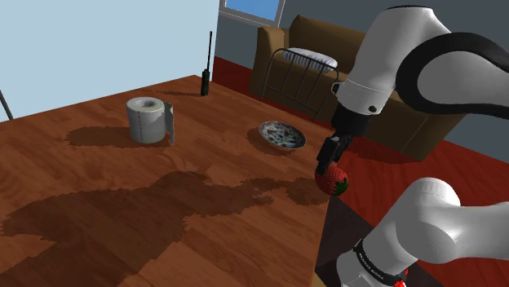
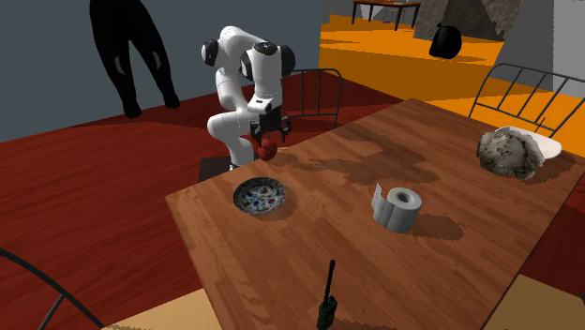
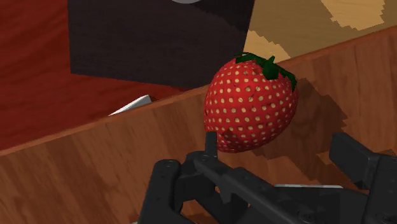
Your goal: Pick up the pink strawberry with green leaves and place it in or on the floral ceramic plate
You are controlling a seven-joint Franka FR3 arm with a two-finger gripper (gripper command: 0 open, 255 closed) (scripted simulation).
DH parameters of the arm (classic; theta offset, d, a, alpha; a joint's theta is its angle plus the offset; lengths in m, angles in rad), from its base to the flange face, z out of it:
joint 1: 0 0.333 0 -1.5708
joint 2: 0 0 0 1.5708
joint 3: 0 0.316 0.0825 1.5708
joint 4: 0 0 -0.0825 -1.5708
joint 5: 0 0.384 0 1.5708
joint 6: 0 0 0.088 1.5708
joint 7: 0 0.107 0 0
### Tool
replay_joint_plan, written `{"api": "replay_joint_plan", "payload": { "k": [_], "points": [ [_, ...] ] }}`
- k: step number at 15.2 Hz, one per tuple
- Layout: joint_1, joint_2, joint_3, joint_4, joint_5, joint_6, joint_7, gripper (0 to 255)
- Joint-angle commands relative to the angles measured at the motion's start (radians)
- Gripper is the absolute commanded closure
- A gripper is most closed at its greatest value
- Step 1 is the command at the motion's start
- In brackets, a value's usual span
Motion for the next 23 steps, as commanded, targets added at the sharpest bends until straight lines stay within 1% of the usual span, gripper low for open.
{"api": "replay_joint_plan", "payload": {
  "k": [1,3,11,18,19,23],
  "points": [
    [-0.007,-0.112,0.028,-0.03,-0.001,-0.063,0.085,0],
    [-0.01,-0.2,0.055,-0.044,0.002,-0.125,0.155,0],
    [0.009,-0.238,0.081,-0.158,0.029,-0.05,0.154,0],
    [0.009,-0.238,0.081,-0.158,0.029,-0.05,0.154,0],
    [0.009,-0.238,0.081,-0.158,0.029,-0.05,0.154,255],
    [0.009,-0.238,0.081,-0.157,0.029,-0.05,0.154,255]
  ]
}}
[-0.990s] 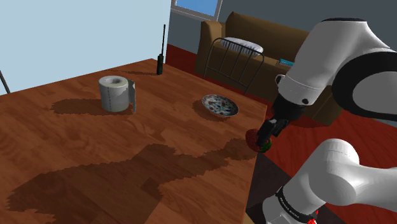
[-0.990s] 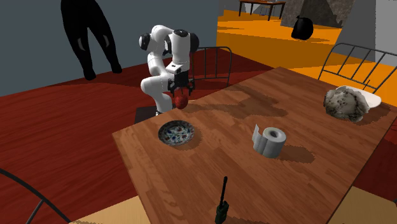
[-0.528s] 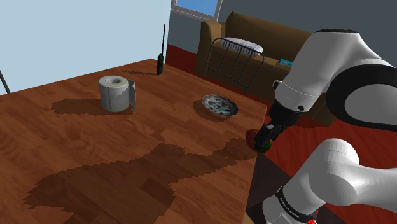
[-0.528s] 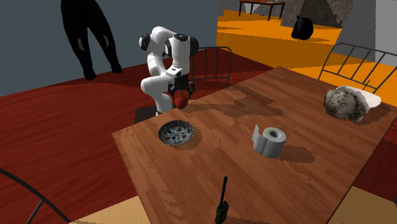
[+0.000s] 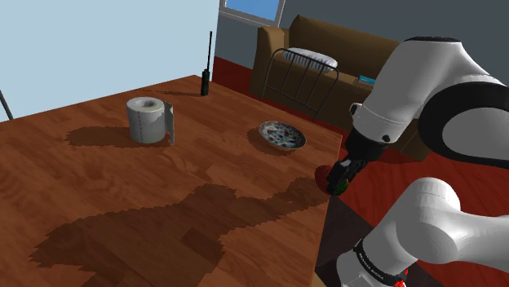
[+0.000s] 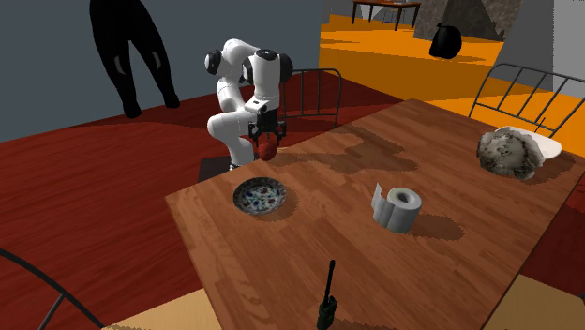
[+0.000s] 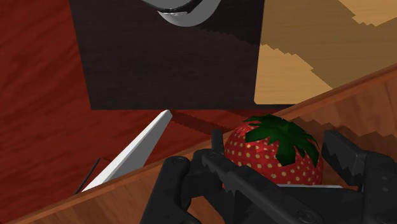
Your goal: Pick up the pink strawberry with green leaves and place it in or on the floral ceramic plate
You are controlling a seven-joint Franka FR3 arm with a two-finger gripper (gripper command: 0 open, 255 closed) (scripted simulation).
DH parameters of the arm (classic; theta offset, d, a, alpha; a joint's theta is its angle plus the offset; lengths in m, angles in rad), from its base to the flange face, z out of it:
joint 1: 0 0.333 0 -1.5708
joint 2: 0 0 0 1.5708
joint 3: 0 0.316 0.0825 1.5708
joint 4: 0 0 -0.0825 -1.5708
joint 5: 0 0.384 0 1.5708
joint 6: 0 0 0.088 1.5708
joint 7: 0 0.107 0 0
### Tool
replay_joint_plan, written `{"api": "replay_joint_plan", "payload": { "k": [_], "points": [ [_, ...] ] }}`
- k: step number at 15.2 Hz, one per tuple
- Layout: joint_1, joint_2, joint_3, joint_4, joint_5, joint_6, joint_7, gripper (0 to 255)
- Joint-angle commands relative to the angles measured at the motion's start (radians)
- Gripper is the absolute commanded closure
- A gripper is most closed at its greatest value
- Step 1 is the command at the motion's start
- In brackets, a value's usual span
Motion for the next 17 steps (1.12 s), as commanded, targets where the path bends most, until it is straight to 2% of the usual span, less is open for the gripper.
{"api": "replay_joint_plan", "payload": {
  "k": [1,5,17],
  "points": [
    [0.0,0.0,0.0,-0.001,0.0,0.0,0.0,255],
    [0.0,0.0,0.0,-0.002,0.0,0.001,0.0,255],
    [-0.03,0.059,-0.044,0.179,-0.046,-0.119,-0.004,255]
  ]
}}
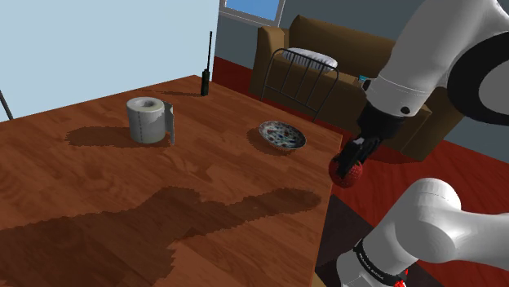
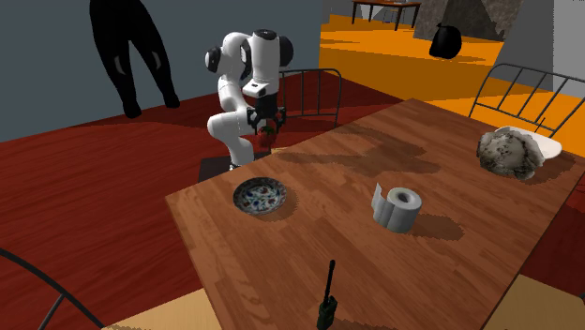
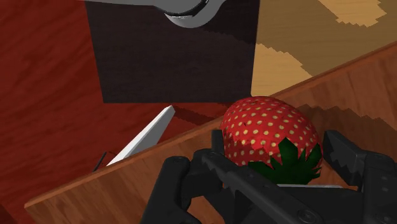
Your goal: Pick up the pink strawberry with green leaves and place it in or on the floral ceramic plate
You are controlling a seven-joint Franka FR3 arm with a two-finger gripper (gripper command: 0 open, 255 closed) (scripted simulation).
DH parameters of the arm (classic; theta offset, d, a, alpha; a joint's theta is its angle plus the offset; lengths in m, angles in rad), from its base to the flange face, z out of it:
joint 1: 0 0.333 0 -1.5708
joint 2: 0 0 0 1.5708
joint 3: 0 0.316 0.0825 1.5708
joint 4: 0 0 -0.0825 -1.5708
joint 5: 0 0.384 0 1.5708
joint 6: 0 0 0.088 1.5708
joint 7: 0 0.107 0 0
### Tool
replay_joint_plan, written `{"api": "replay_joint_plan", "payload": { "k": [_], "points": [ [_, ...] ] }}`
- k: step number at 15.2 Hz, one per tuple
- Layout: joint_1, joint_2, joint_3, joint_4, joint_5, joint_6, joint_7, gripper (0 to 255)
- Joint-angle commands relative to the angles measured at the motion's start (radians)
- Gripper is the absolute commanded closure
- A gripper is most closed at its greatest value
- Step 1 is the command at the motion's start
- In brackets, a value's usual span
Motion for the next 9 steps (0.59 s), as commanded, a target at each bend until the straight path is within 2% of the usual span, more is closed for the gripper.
{"api": "replay_joint_plan", "payload": {
  "k": [1,7,9],
  "points": [
    [-0.004,0.008,-0.007,0.029,-0.007,-0.021,-0.001,255],
    [-0.013,0.04,-0.022,0.11,-0.023,-0.07,-0.001,255],
    [-0.036,0.114,-0.035,0.133,-0.045,-0.02,-0.026,255]
  ]
}}
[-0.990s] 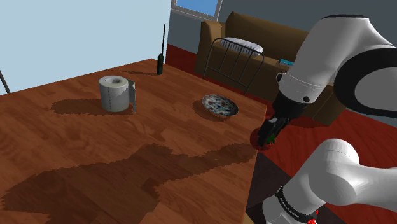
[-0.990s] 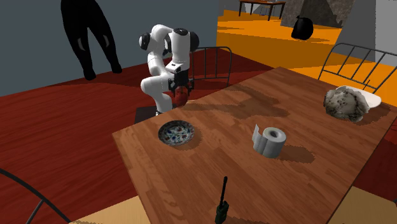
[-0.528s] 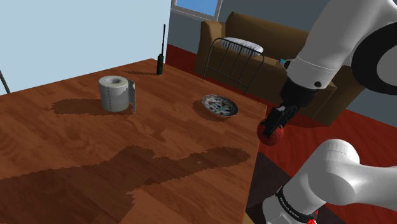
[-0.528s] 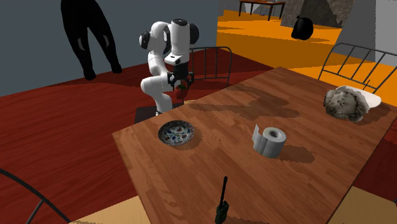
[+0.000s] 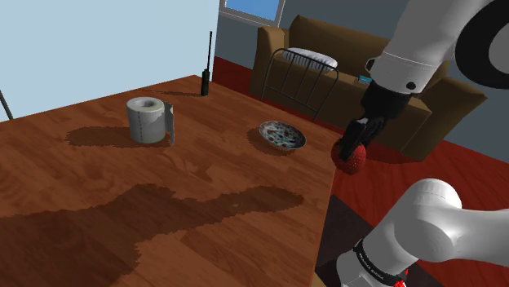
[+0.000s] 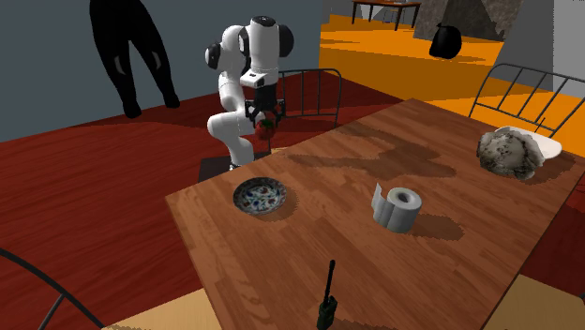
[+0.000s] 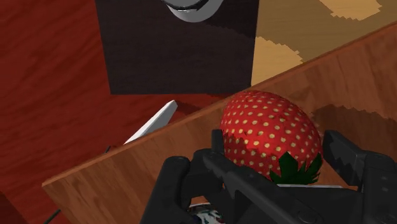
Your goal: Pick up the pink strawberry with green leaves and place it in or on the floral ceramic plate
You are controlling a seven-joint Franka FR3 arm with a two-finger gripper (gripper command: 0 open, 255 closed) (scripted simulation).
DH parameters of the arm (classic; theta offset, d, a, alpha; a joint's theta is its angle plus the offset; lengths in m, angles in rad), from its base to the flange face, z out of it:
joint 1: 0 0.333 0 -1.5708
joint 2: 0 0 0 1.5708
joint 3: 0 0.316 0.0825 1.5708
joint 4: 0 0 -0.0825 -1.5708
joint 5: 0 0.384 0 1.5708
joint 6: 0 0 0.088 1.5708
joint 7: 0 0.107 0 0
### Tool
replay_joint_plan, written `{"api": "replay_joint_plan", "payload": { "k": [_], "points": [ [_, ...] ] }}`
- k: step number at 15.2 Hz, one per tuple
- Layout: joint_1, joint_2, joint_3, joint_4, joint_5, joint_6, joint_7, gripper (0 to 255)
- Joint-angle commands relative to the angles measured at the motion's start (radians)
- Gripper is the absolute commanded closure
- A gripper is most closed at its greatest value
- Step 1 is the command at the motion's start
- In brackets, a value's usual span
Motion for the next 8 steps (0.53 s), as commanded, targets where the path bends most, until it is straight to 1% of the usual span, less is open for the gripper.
{"api": "replay_joint_plan", "payload": {
  "k": [1,8],
  "points": [
    [-0.02,0.067,-0.012,0.026,-0.02,0.041,-0.021,255],
    [-0.091,0.335,-0.044,0.157,-0.083,0.177,-0.083,255]
  ]
}}
